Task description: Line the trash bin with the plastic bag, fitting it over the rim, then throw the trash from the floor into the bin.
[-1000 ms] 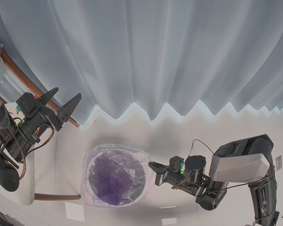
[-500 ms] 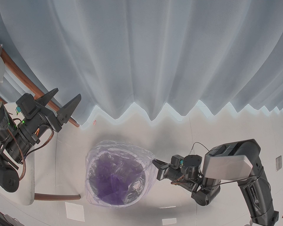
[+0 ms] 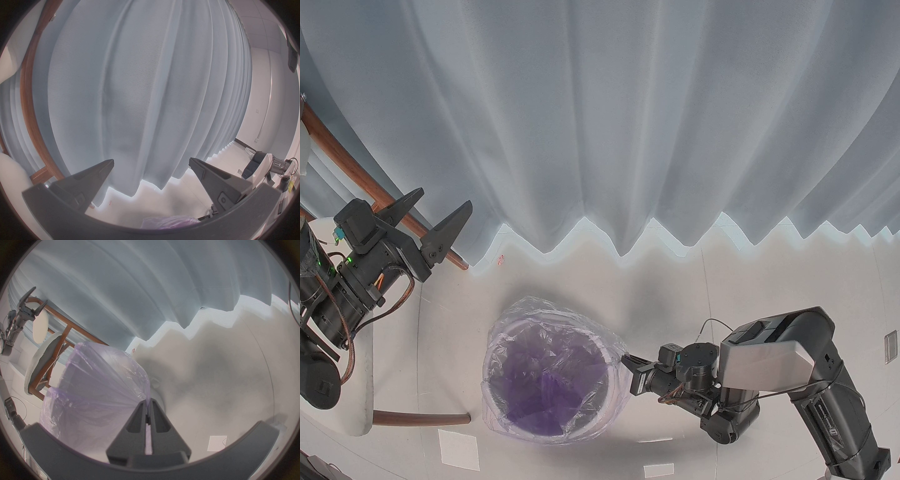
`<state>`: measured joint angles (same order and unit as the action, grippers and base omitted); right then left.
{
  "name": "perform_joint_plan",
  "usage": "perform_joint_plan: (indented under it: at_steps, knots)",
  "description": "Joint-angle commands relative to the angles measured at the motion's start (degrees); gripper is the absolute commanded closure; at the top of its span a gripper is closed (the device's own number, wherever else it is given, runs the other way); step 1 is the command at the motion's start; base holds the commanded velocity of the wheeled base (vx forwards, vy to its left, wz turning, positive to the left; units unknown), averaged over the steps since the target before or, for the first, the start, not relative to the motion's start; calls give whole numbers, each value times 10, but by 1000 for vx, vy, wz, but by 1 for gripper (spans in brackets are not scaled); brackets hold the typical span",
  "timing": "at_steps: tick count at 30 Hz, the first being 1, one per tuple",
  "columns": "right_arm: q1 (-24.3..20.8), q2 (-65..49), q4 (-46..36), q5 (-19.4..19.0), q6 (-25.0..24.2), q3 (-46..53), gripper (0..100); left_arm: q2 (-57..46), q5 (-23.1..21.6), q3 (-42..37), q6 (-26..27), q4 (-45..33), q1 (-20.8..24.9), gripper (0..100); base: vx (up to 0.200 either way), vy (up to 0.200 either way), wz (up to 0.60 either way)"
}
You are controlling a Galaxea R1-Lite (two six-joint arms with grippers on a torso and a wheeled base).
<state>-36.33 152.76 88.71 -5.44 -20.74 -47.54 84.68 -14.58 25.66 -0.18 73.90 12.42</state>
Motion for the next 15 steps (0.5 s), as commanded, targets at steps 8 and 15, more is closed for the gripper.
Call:
perform_joint_plan:
  at_steps: [8, 15]
  knots:
    - [-1, -3, -46, 0, -33, -11, 100, -2, 0, -1, 1, 0, 3, 0, 0, 0, 0]
    - [-1, -3, -42, 3, -42, -10, 0, 0, 0, -6, 17, 1, 3, 0, 0, 0, 0]
